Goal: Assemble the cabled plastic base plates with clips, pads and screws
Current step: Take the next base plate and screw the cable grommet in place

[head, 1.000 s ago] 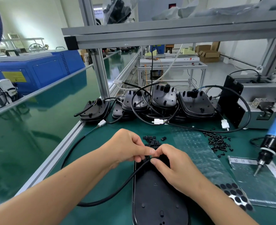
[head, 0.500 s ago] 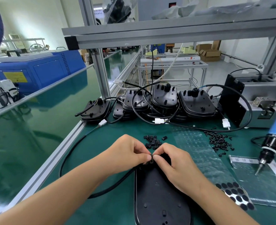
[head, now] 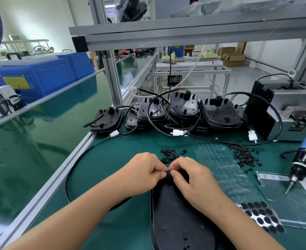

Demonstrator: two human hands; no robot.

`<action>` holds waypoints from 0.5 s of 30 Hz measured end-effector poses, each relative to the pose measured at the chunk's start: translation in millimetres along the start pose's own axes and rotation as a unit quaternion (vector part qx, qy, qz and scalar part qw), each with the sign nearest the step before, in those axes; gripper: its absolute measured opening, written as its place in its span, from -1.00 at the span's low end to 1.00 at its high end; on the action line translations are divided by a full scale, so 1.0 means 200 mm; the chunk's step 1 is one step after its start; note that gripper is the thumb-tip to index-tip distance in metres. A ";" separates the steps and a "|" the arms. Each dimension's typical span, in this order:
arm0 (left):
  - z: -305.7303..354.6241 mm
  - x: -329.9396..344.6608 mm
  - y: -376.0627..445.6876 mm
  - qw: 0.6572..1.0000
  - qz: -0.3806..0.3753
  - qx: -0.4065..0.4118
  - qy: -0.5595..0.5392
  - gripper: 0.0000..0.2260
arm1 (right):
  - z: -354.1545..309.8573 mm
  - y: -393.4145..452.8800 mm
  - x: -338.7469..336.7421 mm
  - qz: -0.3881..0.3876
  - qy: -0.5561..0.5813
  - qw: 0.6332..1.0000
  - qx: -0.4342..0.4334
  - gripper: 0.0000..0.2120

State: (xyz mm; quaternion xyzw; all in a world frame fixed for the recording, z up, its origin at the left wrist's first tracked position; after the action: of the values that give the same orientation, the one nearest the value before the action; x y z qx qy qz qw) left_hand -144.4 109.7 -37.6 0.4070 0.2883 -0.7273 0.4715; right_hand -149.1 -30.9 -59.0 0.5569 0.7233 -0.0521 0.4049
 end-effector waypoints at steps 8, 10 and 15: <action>0.07 -0.13 0.09 0.989 0.068 -0.025 -0.125 -0.89 | 0.11 -0.02 -0.21 0.084 0.144 0.982 0.084 -0.84; 0.19 -0.11 0.19 0.985 0.104 -0.007 -0.136 -0.94 | 0.20 -0.06 -0.36 0.177 0.183 0.959 0.122 -0.83; 0.55 0.18 0.50 0.997 0.022 0.046 -0.062 -0.92 | 0.42 -0.23 -0.66 0.427 0.218 0.857 0.191 -0.85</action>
State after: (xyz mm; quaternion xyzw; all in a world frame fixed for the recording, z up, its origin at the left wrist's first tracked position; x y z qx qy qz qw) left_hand -95.8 -34.6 -16.8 0.3886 0.2161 -0.7530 0.4851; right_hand -136.6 -193.2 -48.2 0.8745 0.4603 0.1116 0.1048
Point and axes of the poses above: each hand's wrist, its own y-axis towards the middle knuckle, its own x-axis out of the palm, z = x × y, the point moved 5 cm from there along y, towards the middle knuckle, and after that the axes turned 3 degrees about -z, right-handed, at the moved point
